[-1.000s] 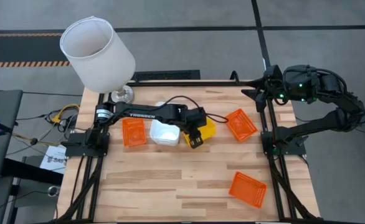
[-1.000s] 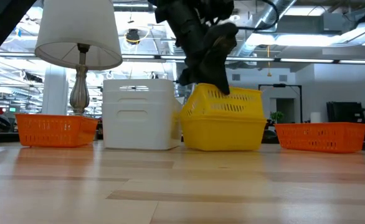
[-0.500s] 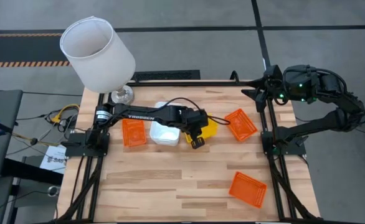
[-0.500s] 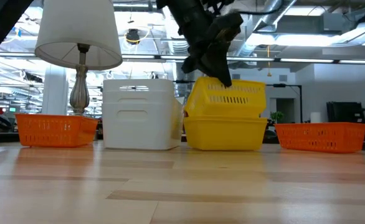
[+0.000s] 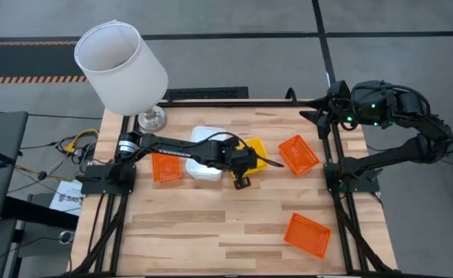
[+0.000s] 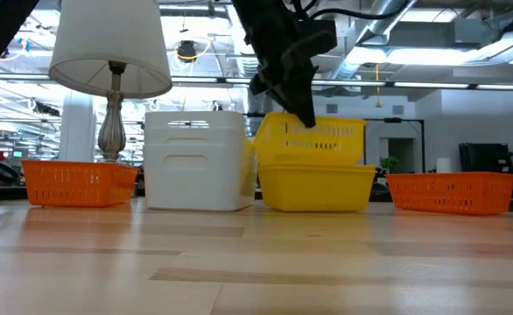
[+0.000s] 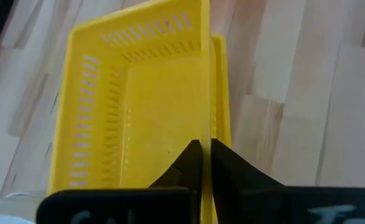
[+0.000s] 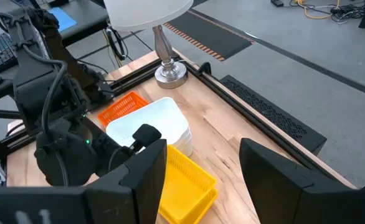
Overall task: Stack baskets by color
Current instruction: Stack the bottom yellow bin on top of the top yellow bin
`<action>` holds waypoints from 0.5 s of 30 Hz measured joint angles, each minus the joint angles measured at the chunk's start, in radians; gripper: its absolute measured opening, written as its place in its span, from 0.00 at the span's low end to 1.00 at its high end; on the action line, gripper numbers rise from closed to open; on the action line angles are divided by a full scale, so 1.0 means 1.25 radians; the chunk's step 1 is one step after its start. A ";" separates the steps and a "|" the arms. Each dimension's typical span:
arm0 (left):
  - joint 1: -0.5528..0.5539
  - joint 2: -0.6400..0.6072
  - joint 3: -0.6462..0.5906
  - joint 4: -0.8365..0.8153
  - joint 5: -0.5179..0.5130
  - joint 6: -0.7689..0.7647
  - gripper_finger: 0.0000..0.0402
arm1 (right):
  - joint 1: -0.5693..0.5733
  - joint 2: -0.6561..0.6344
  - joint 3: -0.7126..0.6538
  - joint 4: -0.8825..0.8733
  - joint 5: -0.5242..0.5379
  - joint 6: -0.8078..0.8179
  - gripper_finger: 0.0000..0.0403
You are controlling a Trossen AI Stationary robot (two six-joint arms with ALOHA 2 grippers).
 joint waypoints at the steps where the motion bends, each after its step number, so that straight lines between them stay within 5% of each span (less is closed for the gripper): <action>1: -0.002 0.000 -0.001 0.001 -0.002 -0.004 0.00 | 0.000 0.000 0.000 0.000 0.000 0.000 0.56; 15: -0.003 0.011 -0.002 0.032 0.000 -0.017 0.00 | 0.000 0.000 0.000 -0.014 0.000 0.000 0.56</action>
